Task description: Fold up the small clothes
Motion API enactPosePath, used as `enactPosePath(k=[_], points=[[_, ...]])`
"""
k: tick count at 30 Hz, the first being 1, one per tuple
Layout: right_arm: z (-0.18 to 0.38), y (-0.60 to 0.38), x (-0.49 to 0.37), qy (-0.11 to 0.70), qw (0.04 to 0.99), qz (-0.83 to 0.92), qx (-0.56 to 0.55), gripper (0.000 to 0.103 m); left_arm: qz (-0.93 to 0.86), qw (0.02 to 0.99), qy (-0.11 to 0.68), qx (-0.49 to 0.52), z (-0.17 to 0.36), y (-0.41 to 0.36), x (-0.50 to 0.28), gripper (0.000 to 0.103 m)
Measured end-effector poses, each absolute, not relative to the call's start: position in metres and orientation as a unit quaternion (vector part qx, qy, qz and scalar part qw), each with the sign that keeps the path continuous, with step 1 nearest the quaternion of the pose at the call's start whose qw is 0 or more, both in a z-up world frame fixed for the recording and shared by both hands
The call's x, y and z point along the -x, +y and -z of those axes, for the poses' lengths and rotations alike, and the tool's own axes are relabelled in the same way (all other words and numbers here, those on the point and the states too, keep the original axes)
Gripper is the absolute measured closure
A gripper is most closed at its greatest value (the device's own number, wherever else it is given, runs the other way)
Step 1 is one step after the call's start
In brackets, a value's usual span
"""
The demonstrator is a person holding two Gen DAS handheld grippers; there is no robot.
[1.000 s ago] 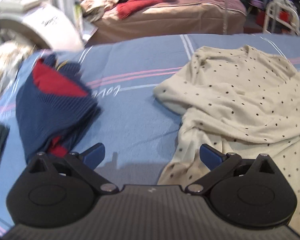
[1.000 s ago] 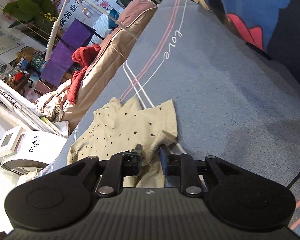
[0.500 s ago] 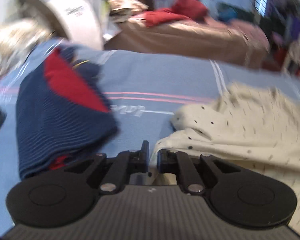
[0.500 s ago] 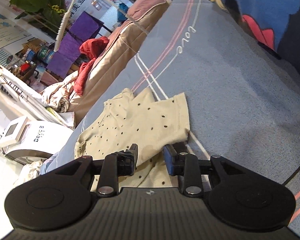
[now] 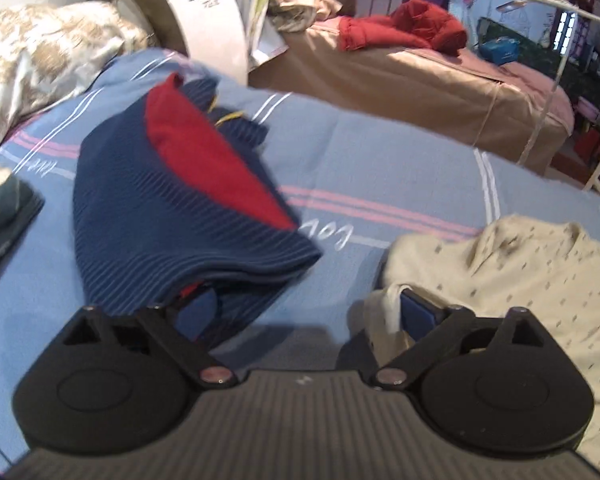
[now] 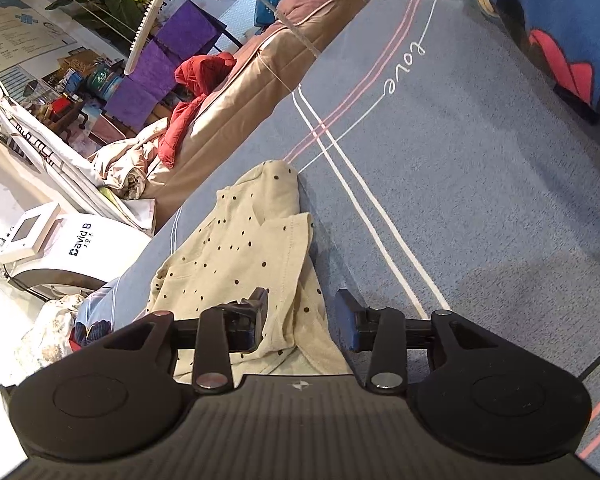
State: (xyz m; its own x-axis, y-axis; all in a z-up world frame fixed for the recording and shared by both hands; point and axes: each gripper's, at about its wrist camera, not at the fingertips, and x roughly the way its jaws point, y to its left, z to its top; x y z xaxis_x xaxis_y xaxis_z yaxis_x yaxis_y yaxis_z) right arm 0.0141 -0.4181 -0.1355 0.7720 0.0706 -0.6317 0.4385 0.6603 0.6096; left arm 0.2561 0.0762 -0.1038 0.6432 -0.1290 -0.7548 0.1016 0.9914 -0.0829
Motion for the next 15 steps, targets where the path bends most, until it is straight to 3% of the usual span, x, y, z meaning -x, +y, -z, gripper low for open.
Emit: enactPosePath(k=[2, 7, 12, 15], points=[[0.135, -0.417, -0.016, 0.323, 0.856, 0.11, -0.387, 0.028, 0.086, 0.902, 0.421, -0.033, 0.096, 0.056, -0.27, 0.005], [0.134, -0.418, -0.012, 0.321, 0.854, 0.105, -0.396, 0.027, -0.048, 0.893, 0.377, -0.24, 0.089, 0.023, -0.288, 0.0], [0.135, -0.417, -0.015, 0.326, 0.856, 0.104, -0.388, 0.023, 0.144, 0.909, 0.389, -0.031, 0.072, 0.018, -0.299, 0.001], [0.137, -0.415, -0.017, 0.326, 0.852, 0.096, -0.399, 0.023, 0.191, 0.881, 0.43, -0.047, 0.09, -0.024, -0.321, 0.012]])
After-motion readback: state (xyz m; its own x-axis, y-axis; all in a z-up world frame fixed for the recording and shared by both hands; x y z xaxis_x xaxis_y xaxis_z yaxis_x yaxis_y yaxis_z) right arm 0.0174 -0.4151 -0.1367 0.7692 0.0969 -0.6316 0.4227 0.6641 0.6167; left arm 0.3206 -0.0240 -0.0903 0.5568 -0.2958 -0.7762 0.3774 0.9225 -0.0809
